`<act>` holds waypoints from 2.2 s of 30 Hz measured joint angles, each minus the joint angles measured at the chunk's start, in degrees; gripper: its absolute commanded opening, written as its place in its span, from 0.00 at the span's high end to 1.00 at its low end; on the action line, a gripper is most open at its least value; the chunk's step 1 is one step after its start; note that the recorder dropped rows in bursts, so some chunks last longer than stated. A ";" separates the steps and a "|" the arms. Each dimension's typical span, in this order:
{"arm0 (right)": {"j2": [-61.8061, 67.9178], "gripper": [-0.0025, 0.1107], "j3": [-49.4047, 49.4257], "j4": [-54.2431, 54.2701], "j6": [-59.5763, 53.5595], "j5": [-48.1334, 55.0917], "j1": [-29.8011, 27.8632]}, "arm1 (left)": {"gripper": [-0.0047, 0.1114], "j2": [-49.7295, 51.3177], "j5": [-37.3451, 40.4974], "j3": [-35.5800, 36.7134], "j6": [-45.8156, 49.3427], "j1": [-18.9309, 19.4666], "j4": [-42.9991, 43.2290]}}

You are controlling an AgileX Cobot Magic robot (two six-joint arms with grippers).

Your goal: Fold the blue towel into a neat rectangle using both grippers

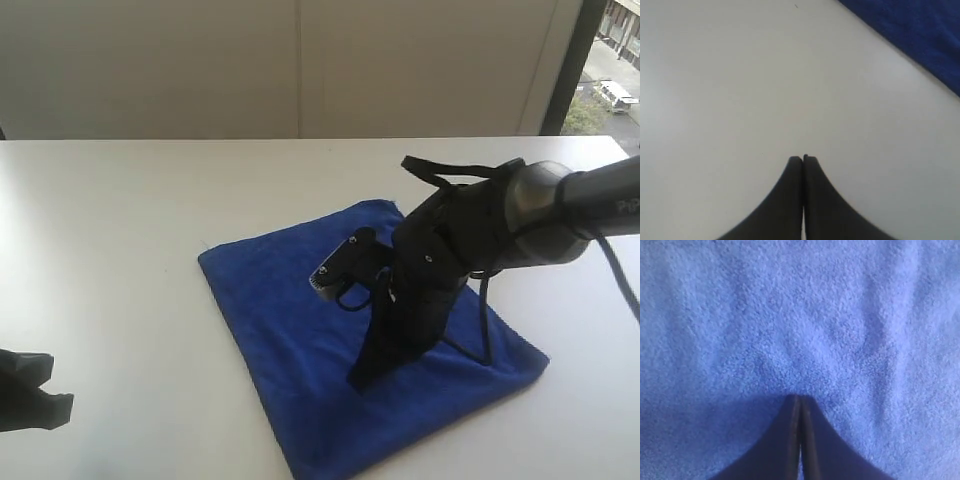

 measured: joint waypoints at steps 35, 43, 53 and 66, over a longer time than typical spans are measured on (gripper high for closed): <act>5.17 0.98 -22.23 11.30 -2.00 11.79 9.08 | 0.96 0.00 0.45 0.00 0.00 0.00 0.00; 11.08 0.98 -22.23 15.64 -5.09 7.41 15.27 | 0.96 0.00 0.45 0.00 0.00 0.00 0.00; 13.00 0.98 -22.23 17.79 -5.09 1.43 16.01 | 0.96 0.00 0.45 0.00 0.00 0.00 0.00; 10.86 0.98 -22.23 15.74 -5.19 -3.62 16.01 | 0.96 0.00 0.45 0.00 0.00 0.00 0.00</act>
